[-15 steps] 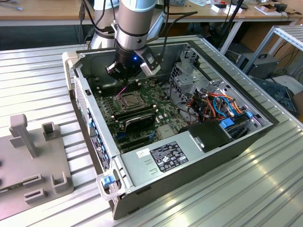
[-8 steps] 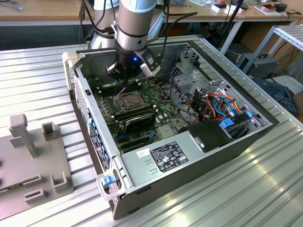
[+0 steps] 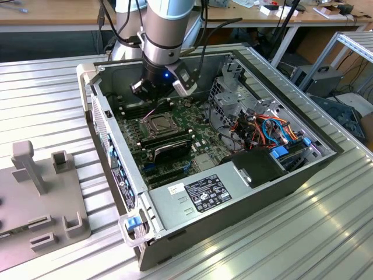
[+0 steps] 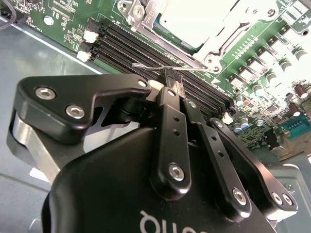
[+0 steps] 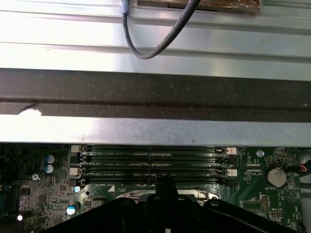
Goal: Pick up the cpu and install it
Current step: 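Install the first cpu locking lever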
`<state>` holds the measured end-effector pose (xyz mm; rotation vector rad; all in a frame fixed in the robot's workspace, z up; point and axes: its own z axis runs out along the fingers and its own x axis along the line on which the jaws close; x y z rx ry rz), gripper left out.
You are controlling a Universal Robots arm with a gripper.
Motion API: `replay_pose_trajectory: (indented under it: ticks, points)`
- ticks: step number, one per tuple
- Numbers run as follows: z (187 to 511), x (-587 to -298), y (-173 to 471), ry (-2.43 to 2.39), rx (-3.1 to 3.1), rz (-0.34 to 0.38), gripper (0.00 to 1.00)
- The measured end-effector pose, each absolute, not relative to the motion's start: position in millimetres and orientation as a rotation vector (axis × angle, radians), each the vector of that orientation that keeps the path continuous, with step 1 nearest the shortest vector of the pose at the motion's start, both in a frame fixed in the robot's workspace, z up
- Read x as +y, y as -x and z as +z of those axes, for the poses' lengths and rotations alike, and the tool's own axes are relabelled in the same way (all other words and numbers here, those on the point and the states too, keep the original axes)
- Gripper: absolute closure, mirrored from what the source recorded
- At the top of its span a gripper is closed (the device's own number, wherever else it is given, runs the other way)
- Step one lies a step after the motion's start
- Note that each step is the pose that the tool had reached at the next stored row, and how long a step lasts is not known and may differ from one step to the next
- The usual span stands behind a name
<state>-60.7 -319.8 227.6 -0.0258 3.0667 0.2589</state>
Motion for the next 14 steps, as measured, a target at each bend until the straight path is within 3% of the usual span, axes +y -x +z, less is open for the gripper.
replay_pose_trajectory:
  ticks: [14]
  points:
    - [220.9, -319.9, 57.1, 0.026, 3.067, 0.259, 0.89]
